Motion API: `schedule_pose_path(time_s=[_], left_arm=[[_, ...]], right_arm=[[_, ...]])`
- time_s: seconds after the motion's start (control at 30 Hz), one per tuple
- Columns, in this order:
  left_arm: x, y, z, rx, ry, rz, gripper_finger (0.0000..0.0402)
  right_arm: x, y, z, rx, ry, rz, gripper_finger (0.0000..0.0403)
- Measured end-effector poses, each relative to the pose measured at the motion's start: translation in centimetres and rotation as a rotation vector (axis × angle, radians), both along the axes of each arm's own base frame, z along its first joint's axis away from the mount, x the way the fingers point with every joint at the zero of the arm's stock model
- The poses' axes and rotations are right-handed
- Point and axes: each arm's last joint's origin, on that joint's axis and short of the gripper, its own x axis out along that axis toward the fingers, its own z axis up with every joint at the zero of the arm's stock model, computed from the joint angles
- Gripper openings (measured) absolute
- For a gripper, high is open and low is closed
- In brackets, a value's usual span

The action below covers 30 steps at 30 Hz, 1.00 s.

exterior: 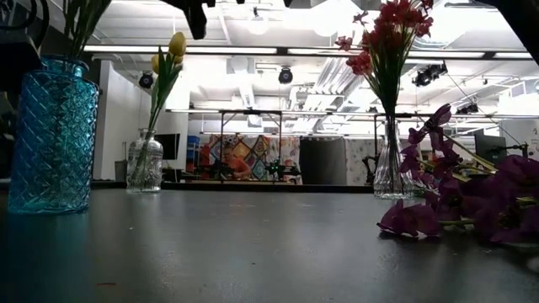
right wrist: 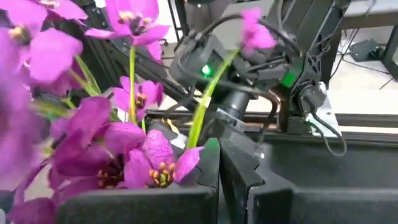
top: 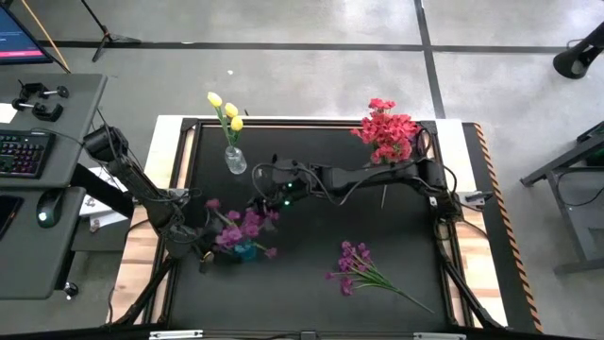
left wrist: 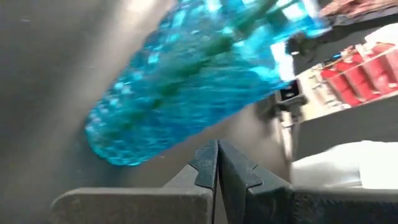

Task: Sort flowers into vase by color
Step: Adjust the violet flowers in the blue vase, then put the bottom violet flowers into the blue vase

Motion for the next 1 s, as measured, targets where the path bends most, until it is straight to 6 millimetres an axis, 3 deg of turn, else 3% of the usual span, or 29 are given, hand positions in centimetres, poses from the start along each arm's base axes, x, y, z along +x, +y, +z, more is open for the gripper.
schedule_pose_path(time_s=[0.3, 0.47, 0.83, 1.0], left_arm=[[-0.3, 0.3, 2.0, -0.083, -0.098, -0.044, 0.0000], [-0.3, 0.3, 4.3, -0.088, -0.215, -0.067, 0.0000], [-0.4, 0.7, 8.4, -0.008, -0.420, -0.037, 0.0000], [-0.4, 0.9, 9.2, 0.046, -0.464, -0.021, 0.0000]], right_arm=[[0.3, 0.7, -2.0, -0.023, 0.081, 0.024, 0.0001], [0.5, 0.9, -2.7, -0.025, 0.108, 0.035, 0.0001], [-0.1, 0.9, -3.8, -0.093, 0.212, 0.064, 0.0001], [-0.4, 0.9, -4.4, -0.139, 0.263, 0.089, 0.0001]])
